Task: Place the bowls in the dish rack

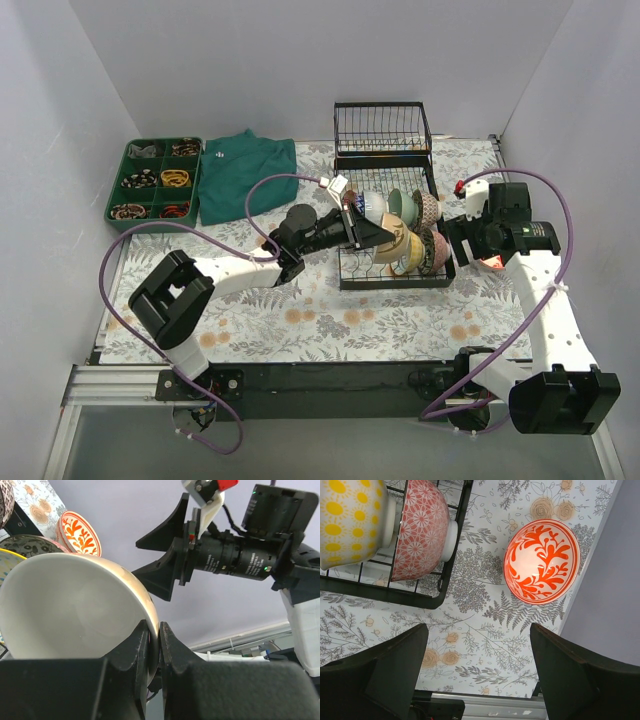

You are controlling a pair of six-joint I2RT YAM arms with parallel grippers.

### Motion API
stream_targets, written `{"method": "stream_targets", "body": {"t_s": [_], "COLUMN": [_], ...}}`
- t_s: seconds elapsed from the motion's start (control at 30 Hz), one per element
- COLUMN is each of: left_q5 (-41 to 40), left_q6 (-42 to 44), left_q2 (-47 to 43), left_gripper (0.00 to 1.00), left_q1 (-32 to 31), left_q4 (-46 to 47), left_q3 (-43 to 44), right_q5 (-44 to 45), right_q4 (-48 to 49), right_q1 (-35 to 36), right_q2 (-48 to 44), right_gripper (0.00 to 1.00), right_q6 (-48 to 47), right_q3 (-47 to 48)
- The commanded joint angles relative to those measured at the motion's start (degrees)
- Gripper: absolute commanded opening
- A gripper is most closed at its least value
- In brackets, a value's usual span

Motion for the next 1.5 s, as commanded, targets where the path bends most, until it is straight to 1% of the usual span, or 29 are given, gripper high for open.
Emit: {"method": "stream_targets", "body": {"t_s": [0.0, 0.13, 0.23, 0.37, 0.57, 0.77, 0.87, 1.03, 1.47], "left_q5": [-2.01, -2.18, -1.05, -1.48, -2.27, -1.39, -1.39, -1.83, 0.90], "left_q6": [1.20, 0.32, -0.91, -1.79, -2.84, -3.55, -3.90, -5.04, -9.53], "left_q2": [-0.26, 0.62, 1.41, 3.60, 6.95, 11.61, 13.19, 15.03, 21.10], "left_gripper": [0.00, 0.00, 0.00, 0.00, 0.00, 0.00, 0.00, 0.00, 0.00], "left_q1": [0.35, 0.44, 0.27, -0.17, -0.26, -0.44, -0.44, -0.26, 0.62], "left_q4": [6.48, 7.01, 8.94, 11.57, 13.86, 15.71, 15.71, 15.36, 17.29], "left_q3": [1.46, 0.33, -1.43, -2.32, -1.62, 0.32, 1.28, 1.81, 2.87], "right_q5": [0.56, 1.00, 1.09, 1.26, 1.88, 2.58, 2.84, 2.76, 2.58], "right_q4": [1.54, 1.11, 0.84, 0.67, 0.31, 0.23, 0.23, 0.31, 0.40], "right_q1": [-0.60, -1.21, -1.21, -1.12, -1.21, -1.12, -2.70, -2.88, -3.41], "right_q2": [-1.07, -1.95, -2.39, -1.95, -1.16, -0.28, 0.42, 1.22, 0.69], "right_gripper": [0.91, 0.91, 0.91, 0.91, 0.91, 0.91, 0.91, 0.91, 0.91], "right_q6": [-0.67, -1.02, -1.20, -1.46, -2.34, -2.61, -2.69, -2.87, -3.05], "right_q3": [3.35, 3.09, 2.73, 2.38, 2.65, 3.35, 3.87, 4.14, 2.38]}}
